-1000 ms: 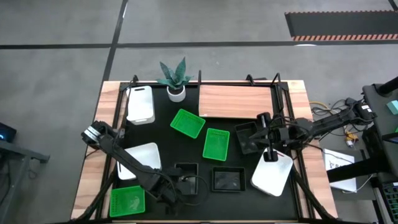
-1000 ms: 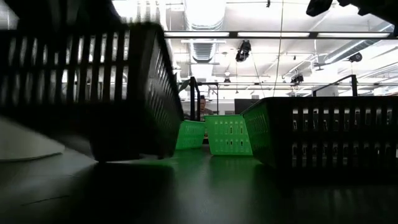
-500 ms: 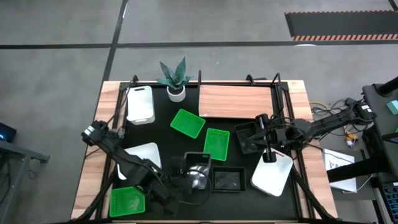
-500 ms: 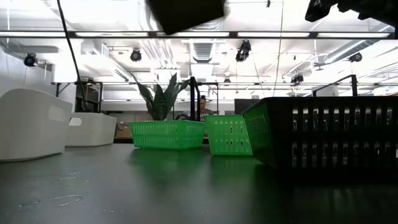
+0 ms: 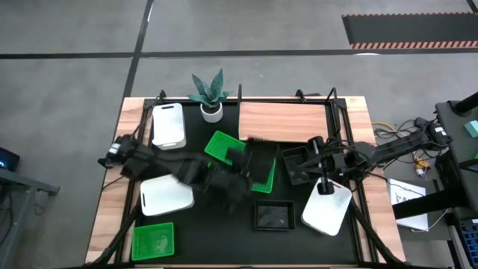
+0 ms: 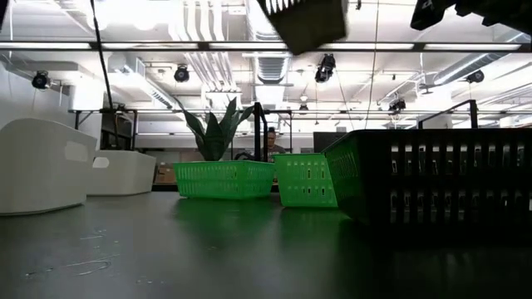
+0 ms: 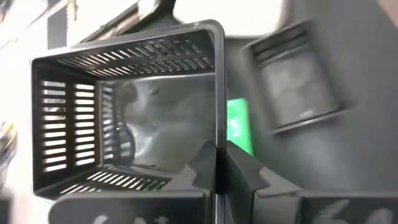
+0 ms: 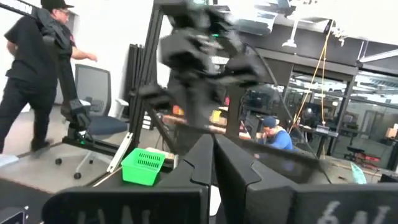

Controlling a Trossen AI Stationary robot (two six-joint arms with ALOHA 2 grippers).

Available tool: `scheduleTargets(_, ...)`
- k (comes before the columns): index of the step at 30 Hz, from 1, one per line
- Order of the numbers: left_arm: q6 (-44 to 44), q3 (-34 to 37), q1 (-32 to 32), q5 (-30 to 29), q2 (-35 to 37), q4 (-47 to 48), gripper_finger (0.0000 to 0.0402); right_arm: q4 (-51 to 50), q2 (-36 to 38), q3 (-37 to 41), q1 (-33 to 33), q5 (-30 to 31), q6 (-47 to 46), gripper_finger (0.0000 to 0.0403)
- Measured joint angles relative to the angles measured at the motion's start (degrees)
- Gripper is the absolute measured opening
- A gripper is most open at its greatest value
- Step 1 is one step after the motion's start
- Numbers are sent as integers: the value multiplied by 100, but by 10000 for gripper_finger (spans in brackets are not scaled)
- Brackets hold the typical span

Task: Stack baskets on shelf by color
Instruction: Put the bottom left black bin on the shelf

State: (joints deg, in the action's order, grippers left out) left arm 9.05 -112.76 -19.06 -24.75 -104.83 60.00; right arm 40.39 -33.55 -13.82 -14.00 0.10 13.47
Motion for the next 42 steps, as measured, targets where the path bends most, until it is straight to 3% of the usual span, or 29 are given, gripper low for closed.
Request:
scheduleTargets(6,242,614,1084,20,-2,-735,0,-404,379,0,0,0,-2,9)
scheduleTargets(10,488,1139,1691,165,-38,-1826,0,-595,543,0,0,0,-2,9)
scheduleTargets(18,545,2055,2489,707,-103,-3475,0,-722,654,2,0,0,65,9)
scheduleTargets(25,535,2587,2824,802,-312,-4156,0,-732,652,2,0,0,153,9)
scheduleTargets(35,675,2415,2931,431,-1167,-4241,0,-775,654,2,2,7,155,9)
scheduleTargets(42,655,2357,2940,333,-1252,-4207,7,-856,650,2,2,8,153,9)
